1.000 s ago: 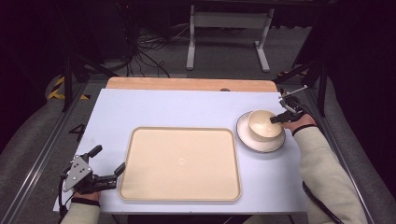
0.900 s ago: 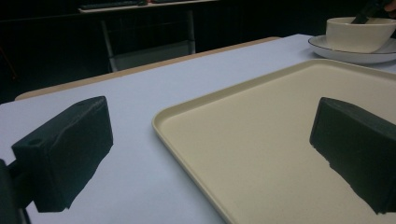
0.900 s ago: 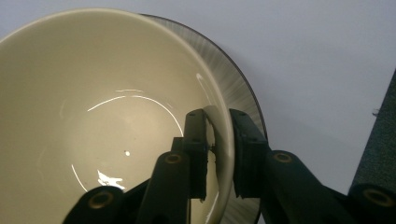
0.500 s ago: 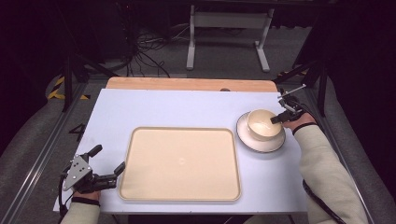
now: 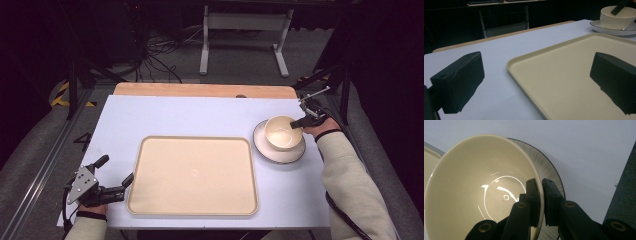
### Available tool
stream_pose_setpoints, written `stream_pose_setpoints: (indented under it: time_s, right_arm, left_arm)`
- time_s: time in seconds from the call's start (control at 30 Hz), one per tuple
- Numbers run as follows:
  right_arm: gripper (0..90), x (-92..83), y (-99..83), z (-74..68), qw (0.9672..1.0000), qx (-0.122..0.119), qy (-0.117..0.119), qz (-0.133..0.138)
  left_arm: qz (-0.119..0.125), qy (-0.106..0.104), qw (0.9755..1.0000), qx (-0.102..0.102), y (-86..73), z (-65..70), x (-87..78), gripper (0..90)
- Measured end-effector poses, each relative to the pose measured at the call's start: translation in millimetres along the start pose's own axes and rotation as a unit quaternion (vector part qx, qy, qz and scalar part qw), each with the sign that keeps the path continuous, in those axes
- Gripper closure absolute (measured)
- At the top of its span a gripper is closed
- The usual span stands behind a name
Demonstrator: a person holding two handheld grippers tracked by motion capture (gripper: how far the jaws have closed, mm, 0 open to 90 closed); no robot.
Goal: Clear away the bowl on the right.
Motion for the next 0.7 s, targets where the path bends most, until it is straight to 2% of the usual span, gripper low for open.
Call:
stream_pose_setpoints:
  time_s: [0.7]
  right_arm:
    - [83.3,-17.1,3.2,-4.3,0.9995,-0.022,-0.024,-0.004]
  left_arm:
    - [0.001,-0.001,1.0,0.0,0.0,0.0,0.4,0.2]
Point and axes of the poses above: each handheld gripper's, and its own axes: x roughly forward along the jaws, y roughly out of its top, z roughly to its right, the point moved 2 cm from there along x, roughly forward along the jaws, and after that the axes turned 2 degrees about -x, right-handed, at the moved point
